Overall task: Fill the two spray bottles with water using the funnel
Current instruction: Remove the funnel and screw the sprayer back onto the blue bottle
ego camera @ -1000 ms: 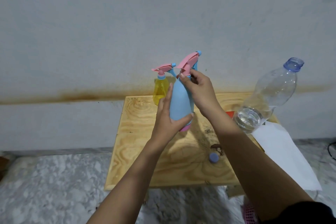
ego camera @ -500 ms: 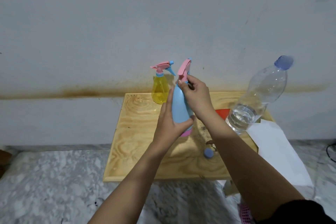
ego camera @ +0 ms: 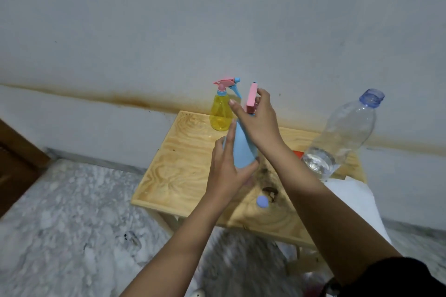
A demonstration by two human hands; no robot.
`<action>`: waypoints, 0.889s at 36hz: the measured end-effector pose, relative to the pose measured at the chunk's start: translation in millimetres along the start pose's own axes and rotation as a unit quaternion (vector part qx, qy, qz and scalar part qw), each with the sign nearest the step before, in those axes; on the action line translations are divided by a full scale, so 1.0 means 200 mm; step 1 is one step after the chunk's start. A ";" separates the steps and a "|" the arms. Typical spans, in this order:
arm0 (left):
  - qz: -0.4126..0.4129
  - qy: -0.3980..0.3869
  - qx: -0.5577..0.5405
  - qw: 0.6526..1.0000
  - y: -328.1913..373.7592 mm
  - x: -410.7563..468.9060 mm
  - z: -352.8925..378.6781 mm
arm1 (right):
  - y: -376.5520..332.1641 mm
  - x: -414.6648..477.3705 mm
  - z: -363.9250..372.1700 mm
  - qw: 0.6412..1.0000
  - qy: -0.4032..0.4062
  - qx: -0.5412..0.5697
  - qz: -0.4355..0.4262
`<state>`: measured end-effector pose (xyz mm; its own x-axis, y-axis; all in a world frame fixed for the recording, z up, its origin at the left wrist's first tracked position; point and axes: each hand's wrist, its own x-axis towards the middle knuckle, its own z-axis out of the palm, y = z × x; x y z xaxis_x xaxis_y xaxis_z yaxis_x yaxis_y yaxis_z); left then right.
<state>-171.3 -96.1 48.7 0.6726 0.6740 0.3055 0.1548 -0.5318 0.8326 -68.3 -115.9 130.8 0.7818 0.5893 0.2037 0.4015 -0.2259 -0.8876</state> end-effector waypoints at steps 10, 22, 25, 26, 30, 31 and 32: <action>-0.053 0.022 0.000 0.998 0.04 -0.13 0.03 | 0.06 -0.01 0.08 1.000 0.000 0.025 0.008; -0.073 0.022 -0.003 0.997 -0.07 -0.18 -0.03 | 0.14 -0.07 0.20 0.995 0.047 0.089 0.026; -0.083 -0.032 -0.036 0.995 -0.11 -0.20 -0.08 | 0.15 -0.08 0.21 0.993 0.042 0.099 0.044; -0.087 -0.054 -0.045 0.994 -0.13 -0.20 -0.10 | 0.16 -0.08 0.22 0.993 0.037 0.100 0.053; -0.111 -0.136 -0.107 0.979 -0.21 -0.22 -0.21 | 0.21 -0.11 0.25 0.994 0.010 0.089 0.070; -0.122 -0.137 -0.110 0.977 -0.24 -0.23 -0.23 | 0.22 -0.12 0.25 0.994 0.002 0.082 0.075; -0.133 -0.130 -0.094 0.978 -0.27 -0.23 -0.25 | 0.24 -0.13 0.26 0.993 -0.005 0.076 0.084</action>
<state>-246.0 -73.0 13.6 0.7916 0.6097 -0.0407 0.2294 -0.2348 0.9446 -94.5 -101.1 62.1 0.8264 0.5614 0.0432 0.1875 -0.2020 -0.9613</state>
